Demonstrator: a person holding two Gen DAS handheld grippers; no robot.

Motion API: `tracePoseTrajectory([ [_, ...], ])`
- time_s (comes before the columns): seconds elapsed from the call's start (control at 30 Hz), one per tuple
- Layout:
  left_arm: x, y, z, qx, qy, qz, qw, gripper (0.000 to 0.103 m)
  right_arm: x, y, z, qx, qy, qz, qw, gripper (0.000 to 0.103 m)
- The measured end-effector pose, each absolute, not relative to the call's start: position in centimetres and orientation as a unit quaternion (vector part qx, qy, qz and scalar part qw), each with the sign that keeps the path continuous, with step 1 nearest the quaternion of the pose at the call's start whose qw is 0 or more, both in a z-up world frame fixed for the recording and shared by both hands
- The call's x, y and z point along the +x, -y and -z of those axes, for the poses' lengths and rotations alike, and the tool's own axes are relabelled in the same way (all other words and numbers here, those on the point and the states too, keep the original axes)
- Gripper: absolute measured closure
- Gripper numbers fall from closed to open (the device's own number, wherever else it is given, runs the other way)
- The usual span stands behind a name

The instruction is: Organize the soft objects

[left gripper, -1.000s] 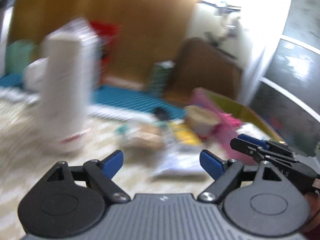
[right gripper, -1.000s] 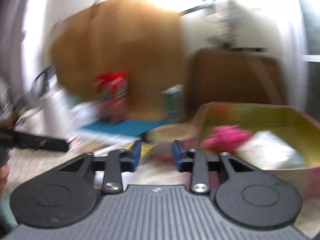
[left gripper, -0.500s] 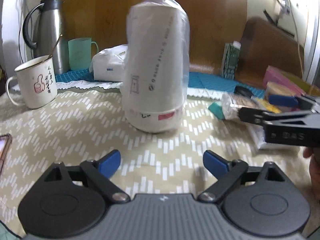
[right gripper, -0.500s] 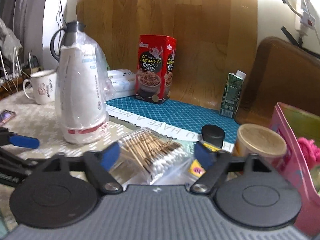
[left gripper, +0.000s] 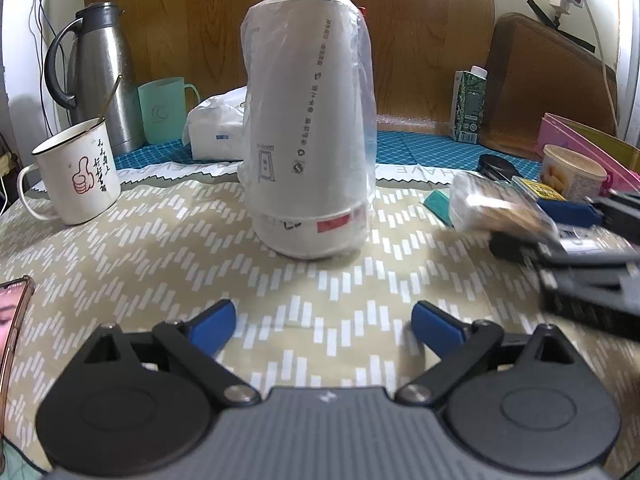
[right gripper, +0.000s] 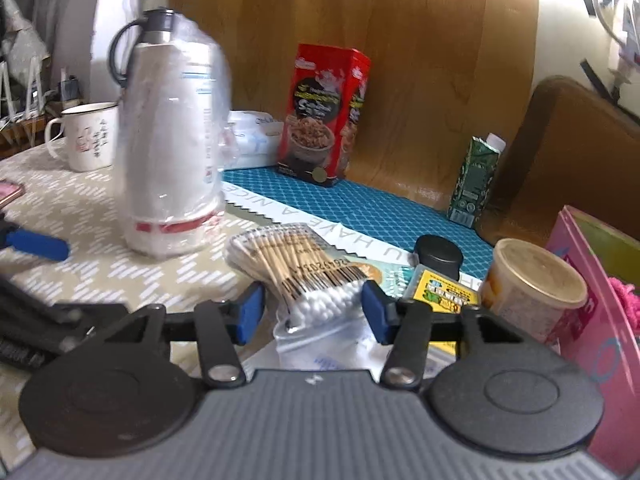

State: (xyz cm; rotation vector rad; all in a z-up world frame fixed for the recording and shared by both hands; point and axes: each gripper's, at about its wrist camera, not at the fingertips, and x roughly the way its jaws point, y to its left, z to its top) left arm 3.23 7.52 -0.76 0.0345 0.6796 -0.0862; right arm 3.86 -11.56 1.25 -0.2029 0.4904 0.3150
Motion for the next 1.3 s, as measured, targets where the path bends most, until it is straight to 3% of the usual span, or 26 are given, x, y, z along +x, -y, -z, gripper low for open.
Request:
tracePoseTrajectory([
  [0.3, 3.2, -7.5, 0.8, 0.017, -0.335, 0.041, 0.941, 0.002, -2.4, 9.5, -0.5, -0.197, -0.220, -0.228, 0.928, 0.039],
  [0.37, 3.2, -7.5, 0.8, 0.015, -0.336, 0.042, 0.941, 0.001, -2.8, 9.3, -0.6, -0.205, -0.215, -0.227, 0.928, 0.028],
  [0.7, 3.1, -7.6, 0.8, 0.008, -0.335, 0.045, 0.941, 0.001, -1.8, 11.8, -1.2, -0.094, -0.252, -0.236, 0.934, 0.023],
  [1.3, 2.7, -9.4, 0.6, -0.054, -0.317, 0.072, 0.944, 0.001, -1.8, 12.2, -1.1, -0.079, -0.253, -0.246, 0.932, 0.023],
])
